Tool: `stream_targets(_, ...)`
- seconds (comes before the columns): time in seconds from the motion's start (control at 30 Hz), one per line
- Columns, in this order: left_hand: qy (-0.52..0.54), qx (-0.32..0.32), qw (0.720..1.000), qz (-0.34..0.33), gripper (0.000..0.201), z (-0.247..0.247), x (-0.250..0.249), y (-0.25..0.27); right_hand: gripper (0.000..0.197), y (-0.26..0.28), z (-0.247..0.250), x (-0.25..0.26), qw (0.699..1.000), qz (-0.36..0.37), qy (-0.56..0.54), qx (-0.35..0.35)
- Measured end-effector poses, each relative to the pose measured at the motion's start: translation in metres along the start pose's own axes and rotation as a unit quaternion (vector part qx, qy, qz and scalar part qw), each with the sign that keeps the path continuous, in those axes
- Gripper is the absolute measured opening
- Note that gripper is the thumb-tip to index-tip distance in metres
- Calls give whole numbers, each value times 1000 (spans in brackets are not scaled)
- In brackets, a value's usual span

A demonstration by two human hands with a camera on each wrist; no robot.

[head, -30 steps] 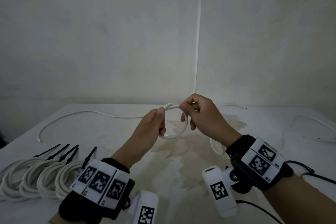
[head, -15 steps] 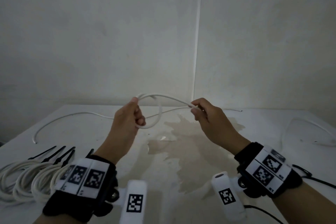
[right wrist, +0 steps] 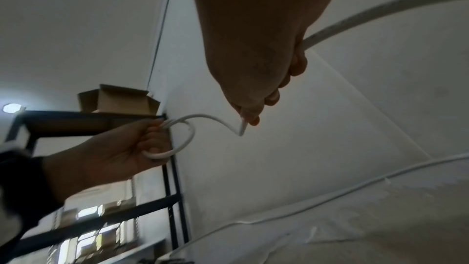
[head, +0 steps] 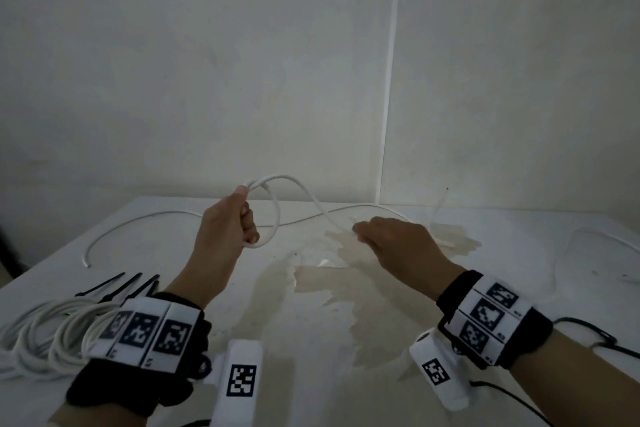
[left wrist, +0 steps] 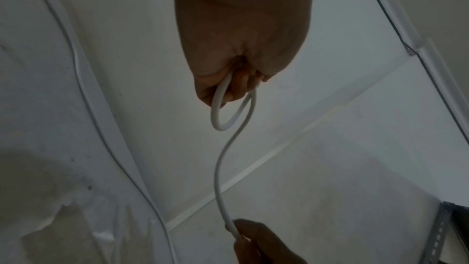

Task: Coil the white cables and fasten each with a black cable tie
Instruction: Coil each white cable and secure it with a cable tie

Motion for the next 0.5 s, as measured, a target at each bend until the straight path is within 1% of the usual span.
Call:
stream_targets(0.07, -27, 1, 1000, -10, 40, -4, 2, 1, 28, -1, -2, 10, 998, 59, 28, -19)
stream_targets(0.1, -37, 3, 999, -15, 40, -5, 3, 1, 34, -2, -3, 15, 996, 80, 34, -21)
stream_targets(0.17, -62, 6, 998, -26, 40, -8, 5, 0, 37, -4, 1, 30, 991, 125, 32, -28)
stream_targets(0.27, -116, 13, 992, -45, 39, -13, 8, 1, 35, -6, 8, 45, 984, 167, 15, -67)
stream_targets(0.37, -154, 24, 986, -52, 38, -19, 9, 5, 21, -8, 14, 55, 976, 197, -7, -90)
stream_targets(0.5, -189, 61, 979, -43, 40, -31, 11, 13, 20, -13, 22, 61, 970, 202, -35, -127)
Point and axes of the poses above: each hand's wrist, its own y-axis away from the middle knuckle, its own z-axis out of the back of the hand, x = y × z, the point moved 1 cm from there along -y, towards the middle knuckle, and after that the axes turned 9 degrees about x, right-handed, at the moved point
